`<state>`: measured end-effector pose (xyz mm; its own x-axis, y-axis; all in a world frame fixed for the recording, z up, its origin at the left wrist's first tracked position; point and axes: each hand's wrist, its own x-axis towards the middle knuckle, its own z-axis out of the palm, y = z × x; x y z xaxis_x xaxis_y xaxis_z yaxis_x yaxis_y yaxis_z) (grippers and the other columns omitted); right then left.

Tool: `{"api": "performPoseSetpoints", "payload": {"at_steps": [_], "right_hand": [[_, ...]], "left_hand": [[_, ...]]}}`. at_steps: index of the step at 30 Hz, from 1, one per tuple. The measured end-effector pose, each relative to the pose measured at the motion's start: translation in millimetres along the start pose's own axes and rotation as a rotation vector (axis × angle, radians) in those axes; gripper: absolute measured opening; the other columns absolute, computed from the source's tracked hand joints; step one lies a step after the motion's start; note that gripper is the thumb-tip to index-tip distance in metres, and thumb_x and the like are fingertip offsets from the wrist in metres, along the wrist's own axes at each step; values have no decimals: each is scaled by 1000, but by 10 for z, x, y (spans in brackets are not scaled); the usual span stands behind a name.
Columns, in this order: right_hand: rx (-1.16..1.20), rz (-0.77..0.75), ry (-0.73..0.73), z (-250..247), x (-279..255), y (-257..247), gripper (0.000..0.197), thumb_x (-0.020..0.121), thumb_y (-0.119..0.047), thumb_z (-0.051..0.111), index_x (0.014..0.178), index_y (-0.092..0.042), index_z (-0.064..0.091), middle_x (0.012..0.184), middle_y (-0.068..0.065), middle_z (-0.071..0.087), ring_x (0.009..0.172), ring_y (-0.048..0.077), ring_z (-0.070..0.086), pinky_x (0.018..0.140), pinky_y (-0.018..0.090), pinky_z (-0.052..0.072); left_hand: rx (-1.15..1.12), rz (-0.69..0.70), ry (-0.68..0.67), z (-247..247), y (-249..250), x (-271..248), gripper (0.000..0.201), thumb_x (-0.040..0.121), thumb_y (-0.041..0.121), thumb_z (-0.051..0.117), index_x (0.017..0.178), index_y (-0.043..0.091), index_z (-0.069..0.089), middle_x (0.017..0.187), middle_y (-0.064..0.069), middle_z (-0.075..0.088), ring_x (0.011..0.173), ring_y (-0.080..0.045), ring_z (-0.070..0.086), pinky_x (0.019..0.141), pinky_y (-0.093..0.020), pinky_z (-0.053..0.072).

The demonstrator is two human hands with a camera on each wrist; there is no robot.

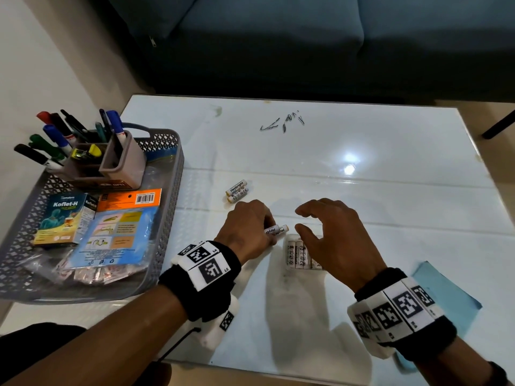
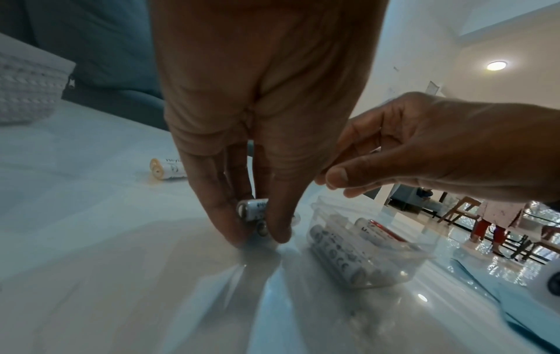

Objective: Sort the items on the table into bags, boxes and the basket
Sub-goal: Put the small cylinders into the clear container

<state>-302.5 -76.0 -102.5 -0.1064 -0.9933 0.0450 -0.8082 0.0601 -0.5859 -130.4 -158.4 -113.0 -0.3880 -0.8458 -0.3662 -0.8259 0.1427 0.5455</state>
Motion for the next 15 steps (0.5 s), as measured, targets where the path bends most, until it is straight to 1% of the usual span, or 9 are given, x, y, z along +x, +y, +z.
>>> {"api": "performPoseSetpoints", "payload": {"at_steps": [1, 3, 4, 6, 8, 10, 12, 14, 15], "right_hand": [[7, 8, 8, -4, -4, 2, 27, 90, -26, 72, 117, -25, 69, 107, -9, 70, 108, 16, 60, 90, 34, 50], [64, 26, 55, -18, -10, -4, 24, 90, -30, 73, 113, -24, 70, 104, -10, 71, 105, 15, 63, 89, 33, 51], [105, 37, 87, -38, -5, -14, 23, 90, -32, 74, 111, -24, 70, 102, -11, 72, 101, 12, 64, 87, 31, 52], [204, 82, 136, -99, 27, -50, 20, 89, -32, 76, 106, -24, 71, 96, -15, 73, 92, 3, 68, 82, 24, 54], [363, 146, 173, -177, 71, -90, 19, 87, -27, 79, 104, -24, 72, 90, -14, 75, 86, -1, 71, 80, 19, 57], [532, 192, 210, -257, 106, -116, 19, 84, -23, 82, 100, -22, 73, 87, -10, 76, 82, 3, 74, 76, 24, 60], [602, 202, 248, -318, 117, -132, 17, 83, -20, 83, 98, -22, 74, 85, -8, 77, 82, 7, 75, 75, 28, 61], [610, 191, 270, -369, 118, -131, 17, 85, -14, 81, 99, -21, 75, 85, -7, 77, 83, 6, 75, 77, 28, 62], [596, 173, 271, -402, 117, -129, 18, 86, -12, 80, 101, -21, 75, 84, -7, 77, 84, 7, 75, 78, 28, 62]], "left_hand": [[-34, 5, 5, -21, 12, 0, 20, 79, 31, 85, 90, 19, 74, 88, 2, 73, 80, -18, 70, 72, -30, 58], [-146, 31, 24, -92, 58, -4, 12, 80, 23, 85, 86, 17, 75, 81, 2, 74, 74, -19, 72, 66, -28, 58], [-218, 56, 34, -135, 100, -8, 12, 80, 20, 85, 88, 17, 77, 79, 3, 75, 73, -17, 73, 65, -26, 58], [-358, 123, 51, -202, 205, -30, 14, 80, 18, 86, 92, 16, 79, 78, 6, 76, 70, -5, 72, 62, -15, 52], [-520, 176, 64, -235, 303, -65, 16, 81, 14, 86, 95, 12, 80, 82, 2, 78, 71, -2, 71, 63, -11, 48], [-631, 226, 79, -248, 356, -81, 16, 83, 12, 84, 98, 10, 81, 87, -1, 79, 80, -6, 73, 69, -13, 51], [-612, 259, 107, -242, 379, -85, 15, 86, 20, 82, 101, 18, 82, 94, 4, 78, 91, -8, 73, 75, -16, 53], [-552, 234, 155, -253, 392, -84, 16, 86, 29, 82, 102, 29, 81, 103, 10, 73, 94, -6, 69, 67, -17, 51], [-552, 223, 172, -264, 400, -84, 17, 86, 29, 82, 103, 29, 81, 103, 10, 71, 91, -5, 68, 62, -14, 47]]}}
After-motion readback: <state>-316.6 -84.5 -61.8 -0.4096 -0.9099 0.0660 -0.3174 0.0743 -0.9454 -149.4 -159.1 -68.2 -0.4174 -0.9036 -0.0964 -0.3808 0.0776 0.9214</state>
